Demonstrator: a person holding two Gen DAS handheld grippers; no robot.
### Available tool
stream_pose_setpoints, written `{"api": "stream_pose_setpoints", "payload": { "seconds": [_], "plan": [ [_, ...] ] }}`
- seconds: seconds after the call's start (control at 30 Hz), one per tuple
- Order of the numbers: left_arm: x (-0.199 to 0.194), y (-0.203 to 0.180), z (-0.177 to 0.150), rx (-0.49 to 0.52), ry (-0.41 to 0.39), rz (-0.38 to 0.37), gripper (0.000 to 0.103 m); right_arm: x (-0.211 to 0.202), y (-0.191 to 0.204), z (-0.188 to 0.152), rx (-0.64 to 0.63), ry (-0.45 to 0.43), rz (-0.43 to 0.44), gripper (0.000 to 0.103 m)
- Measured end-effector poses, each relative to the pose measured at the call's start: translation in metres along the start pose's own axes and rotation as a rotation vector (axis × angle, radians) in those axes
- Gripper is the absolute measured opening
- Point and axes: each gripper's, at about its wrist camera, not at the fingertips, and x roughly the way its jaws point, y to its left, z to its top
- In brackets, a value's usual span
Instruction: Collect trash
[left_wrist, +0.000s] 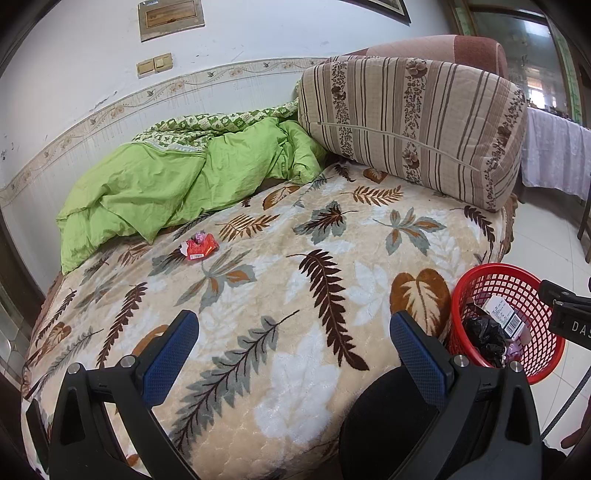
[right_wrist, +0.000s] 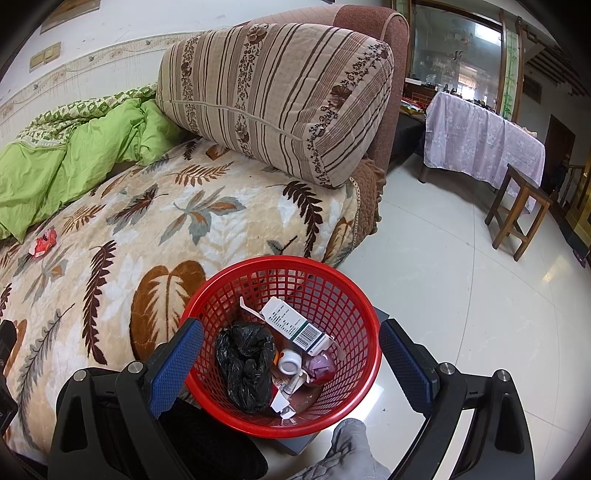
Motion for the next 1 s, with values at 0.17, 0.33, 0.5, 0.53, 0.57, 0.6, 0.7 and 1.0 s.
{"api": "stream_pose_setpoints", "payload": {
  "seconds": [0.17,0.33,0.5,0.53,0.57,0.6,0.7,1.0],
  "plan": [
    [0.000,0.000,0.000,-0.001,0.000,0.000,0.103,0.001,0.000,0.000,0.000,0.000,0.000,0.097],
    [0.000,-0.001,-0.001,-0.002,0.002,-0.001,0.103,0.001,0.000,-0.001,0.000,0.001,0.000,0.097],
    [0.000,-0.001,-0.001,-0.002,0.001,0.000,0.103,0.000,0.000,-0.001,0.000,0.002,0.001,0.097],
    [0.000,0.000,0.000,-0.002,0.001,-0.001,0.103,0.001,0.001,-0.002,0.000,0.003,0.001,0.097],
    [0.000,0.000,0.000,-0.002,0.001,-0.001,0.103,0.000,0.001,-0.004,-0.001,0.004,0.001,0.097],
    [0.000,0.000,0.000,-0.002,0.002,-0.002,0.103,0.000,0.002,-0.005,-0.001,0.004,0.001,0.097],
    [0.000,0.000,0.000,-0.004,0.003,-0.003,0.103,0.000,0.002,-0.006,-0.003,0.005,0.002,0.097],
    [0.014,0.029,-0.007,-0.110,0.059,0.018,0.103,0.006,0.037,0.010,-0.122,-0.018,0.070,0.097]
  ]
}}
